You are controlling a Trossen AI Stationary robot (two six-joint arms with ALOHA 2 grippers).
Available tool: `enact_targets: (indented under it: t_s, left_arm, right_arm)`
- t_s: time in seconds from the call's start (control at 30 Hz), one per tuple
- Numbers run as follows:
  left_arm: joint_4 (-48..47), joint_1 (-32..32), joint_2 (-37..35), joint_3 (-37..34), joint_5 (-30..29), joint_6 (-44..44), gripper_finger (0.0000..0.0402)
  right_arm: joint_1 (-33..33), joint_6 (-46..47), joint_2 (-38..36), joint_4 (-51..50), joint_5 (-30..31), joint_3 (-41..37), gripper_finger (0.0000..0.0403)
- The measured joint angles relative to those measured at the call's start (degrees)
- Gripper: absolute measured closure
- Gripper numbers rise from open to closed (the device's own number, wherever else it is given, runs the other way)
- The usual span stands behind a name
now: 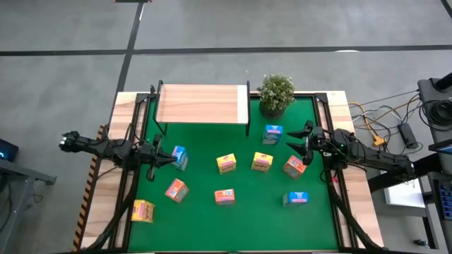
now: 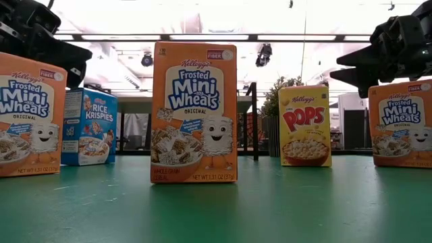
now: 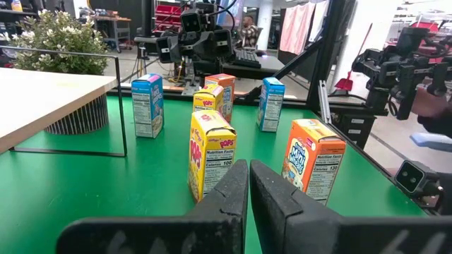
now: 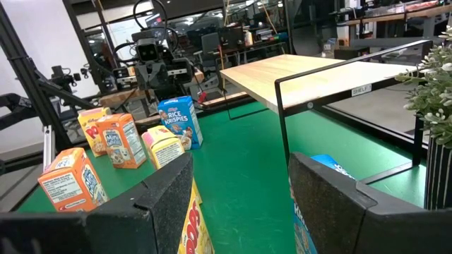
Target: Stack cereal on shelf
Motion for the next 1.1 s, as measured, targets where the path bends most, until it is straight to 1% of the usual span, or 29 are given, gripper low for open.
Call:
enact_targets:
  t_s: [0.17, 0.33, 0.4, 0.5, 0.6, 0.77, 0.87, 1.0, 1.1]
  left_arm:
    - [1.9, 0.0, 0.0, 0.0, 0.0, 0.0, 0.0402]
    - [11.9, 0.0, 0.0, 0.0, 0.0, 0.0, 0.0402]
    - [17.4, 0.0, 0.0, 0.0, 0.0, 0.0, 0.0402]
    - [25.3, 0.0, 0.0, 0.0, 0.0, -0.4, 0.0402]
    - [30.9, 0.0, 0.0, 0.0, 0.0, -3.3, 0.0402]
    - [34.1, 0.0, 0.0, 0.0, 0.0, -1.1, 0.0402]
    - [34.4, 0.0, 0.1, 0.0, 0.0, -2.4, 0.0402]
    - [34.5, 0.0, 1.3, 0.0, 0.0, -9.7, 0.0402]
    - [36.6, 0.0, 3.1, 0.0, -0.3, -11.6, 0.0402]
  right_arm:
    - [0.0, 0.0, 0.0, 0.0, 0.0, 0.0, 0.0179]
    - [0.0, 0.8, 0.0, 0.1, 0.0, 0.0, 0.0179]
    - [0.0, 6.6, 0.0, 0.1, -0.5, 0.0, 0.0179]
    - [0.0, 19.2, 0.0, 0.2, -0.3, 0.0, 0.0179]
    - [0.0, 21.5, 0.0, 0.1, 2.4, -0.1, 0.0179]
    - [0.0, 21.7, 0.0, 1.6, 4.4, -0.1, 0.0179]
    - [0.0, 21.4, 0.0, 5.5, 4.6, -0.1, 0.0179]
    - [0.0, 18.1, 0.0, 16.2, 4.9, -0.1, 0.0179]
    - [0.0, 16.4, 0.0, 22.5, 4.8, -0.1, 0.0179]
